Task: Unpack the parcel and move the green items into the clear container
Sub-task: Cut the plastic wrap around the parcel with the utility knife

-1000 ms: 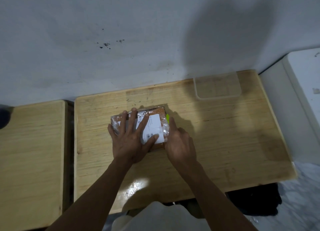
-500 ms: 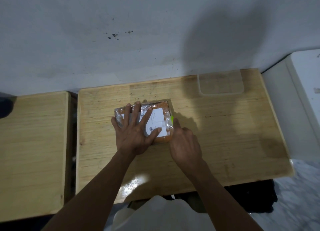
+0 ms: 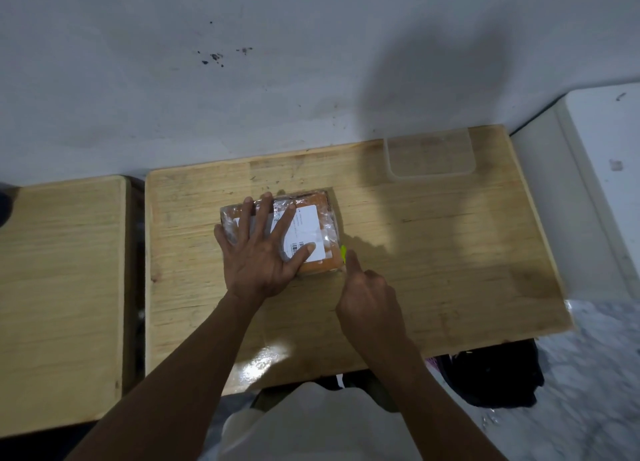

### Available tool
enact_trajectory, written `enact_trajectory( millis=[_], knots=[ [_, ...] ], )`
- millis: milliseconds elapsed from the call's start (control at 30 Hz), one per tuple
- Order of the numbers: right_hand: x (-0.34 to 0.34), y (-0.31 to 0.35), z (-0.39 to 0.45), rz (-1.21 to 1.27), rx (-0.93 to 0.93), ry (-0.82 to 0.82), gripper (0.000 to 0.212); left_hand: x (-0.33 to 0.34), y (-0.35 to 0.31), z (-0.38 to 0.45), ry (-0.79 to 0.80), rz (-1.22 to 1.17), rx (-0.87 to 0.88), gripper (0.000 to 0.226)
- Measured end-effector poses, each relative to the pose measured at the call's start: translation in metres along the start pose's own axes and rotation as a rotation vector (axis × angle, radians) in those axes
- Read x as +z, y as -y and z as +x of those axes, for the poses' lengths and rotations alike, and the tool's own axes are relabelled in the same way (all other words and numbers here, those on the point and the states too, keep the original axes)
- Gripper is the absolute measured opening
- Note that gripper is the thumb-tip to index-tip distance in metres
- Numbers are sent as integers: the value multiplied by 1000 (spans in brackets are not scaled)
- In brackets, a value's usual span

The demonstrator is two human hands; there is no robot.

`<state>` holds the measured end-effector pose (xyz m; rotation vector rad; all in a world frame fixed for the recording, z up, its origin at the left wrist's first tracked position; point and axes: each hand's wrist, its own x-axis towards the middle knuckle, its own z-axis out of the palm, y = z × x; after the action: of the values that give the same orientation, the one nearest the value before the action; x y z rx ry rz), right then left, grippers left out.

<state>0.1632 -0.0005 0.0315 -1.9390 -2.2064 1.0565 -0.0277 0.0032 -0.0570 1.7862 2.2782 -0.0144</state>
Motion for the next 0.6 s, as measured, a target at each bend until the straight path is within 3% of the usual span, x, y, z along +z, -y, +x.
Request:
enact_trajectory(
  millis=[333, 500, 600],
  knots=[
    [4, -8, -17, -71, 88, 70, 64, 0, 0, 0, -15, -22, 5, 80],
    [16, -21, -33, -40, 155, 256, 64, 1, 1, -1, -29, -11, 10, 81],
    [17, -28, -35, -15, 157, 264, 68, 1, 0, -1, -27, -1, 17, 81]
  ],
)
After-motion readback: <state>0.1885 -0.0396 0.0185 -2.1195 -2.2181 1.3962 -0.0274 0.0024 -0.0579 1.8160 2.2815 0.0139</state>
